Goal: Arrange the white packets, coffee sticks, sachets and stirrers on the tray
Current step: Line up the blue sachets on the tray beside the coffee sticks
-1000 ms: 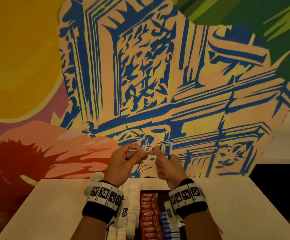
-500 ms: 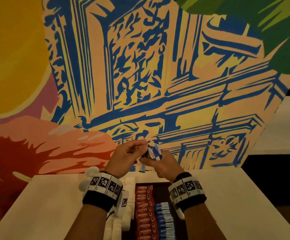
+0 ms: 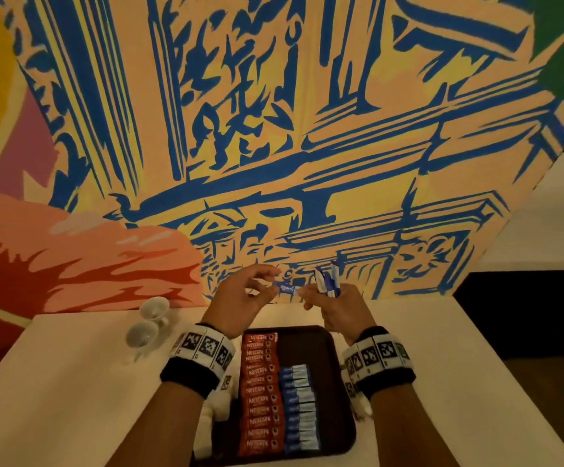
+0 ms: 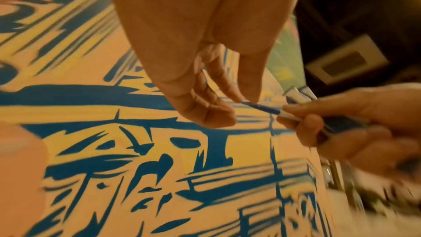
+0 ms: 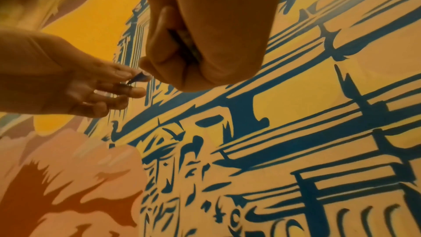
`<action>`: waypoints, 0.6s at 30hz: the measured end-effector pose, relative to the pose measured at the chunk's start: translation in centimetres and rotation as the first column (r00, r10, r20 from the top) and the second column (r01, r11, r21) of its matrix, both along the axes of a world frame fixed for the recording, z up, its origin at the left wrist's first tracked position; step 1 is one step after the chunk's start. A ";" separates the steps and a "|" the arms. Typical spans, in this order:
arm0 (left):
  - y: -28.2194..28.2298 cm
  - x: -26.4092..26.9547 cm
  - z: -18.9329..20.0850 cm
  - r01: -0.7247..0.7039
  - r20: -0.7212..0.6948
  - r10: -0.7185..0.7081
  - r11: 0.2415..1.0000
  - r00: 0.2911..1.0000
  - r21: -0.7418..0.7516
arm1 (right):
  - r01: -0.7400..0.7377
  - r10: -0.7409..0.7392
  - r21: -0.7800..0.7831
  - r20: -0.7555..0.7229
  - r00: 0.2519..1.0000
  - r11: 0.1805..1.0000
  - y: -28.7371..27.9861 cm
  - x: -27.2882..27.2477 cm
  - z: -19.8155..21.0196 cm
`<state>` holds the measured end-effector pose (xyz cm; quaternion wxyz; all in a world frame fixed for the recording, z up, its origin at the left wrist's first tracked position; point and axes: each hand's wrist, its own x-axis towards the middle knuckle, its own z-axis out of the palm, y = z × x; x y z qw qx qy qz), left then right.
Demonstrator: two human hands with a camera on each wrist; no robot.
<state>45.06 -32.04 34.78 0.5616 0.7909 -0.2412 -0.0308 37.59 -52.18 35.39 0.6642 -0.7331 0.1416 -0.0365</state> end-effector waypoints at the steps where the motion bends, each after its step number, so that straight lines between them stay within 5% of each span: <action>1: -0.4 0.1 -0.5 0.029 0.069 -0.035 0.996 0.997 0.087 | -0.002 0.002 -0.014 -0.023 1.000 1.000 -0.5 0.0 -0.3; 5: -2.7 0.8 -1.8 0.095 0.281 -0.223 0.910 0.933 0.404 | -0.009 0.007 -0.017 -0.112 0.994 1.000 -2.7 0.4 -2.1; 10: -5.5 2.3 -3.8 0.101 0.266 -0.293 0.823 0.918 0.559 | 0.007 0.001 0.037 -0.207 0.978 0.999 -4.6 1.2 -5.1; 18: -7.7 4.8 -12.1 0.026 0.010 -0.042 0.771 0.999 0.636 | 0.109 -0.085 0.042 -0.379 0.921 0.993 -8.2 1.8 -10.5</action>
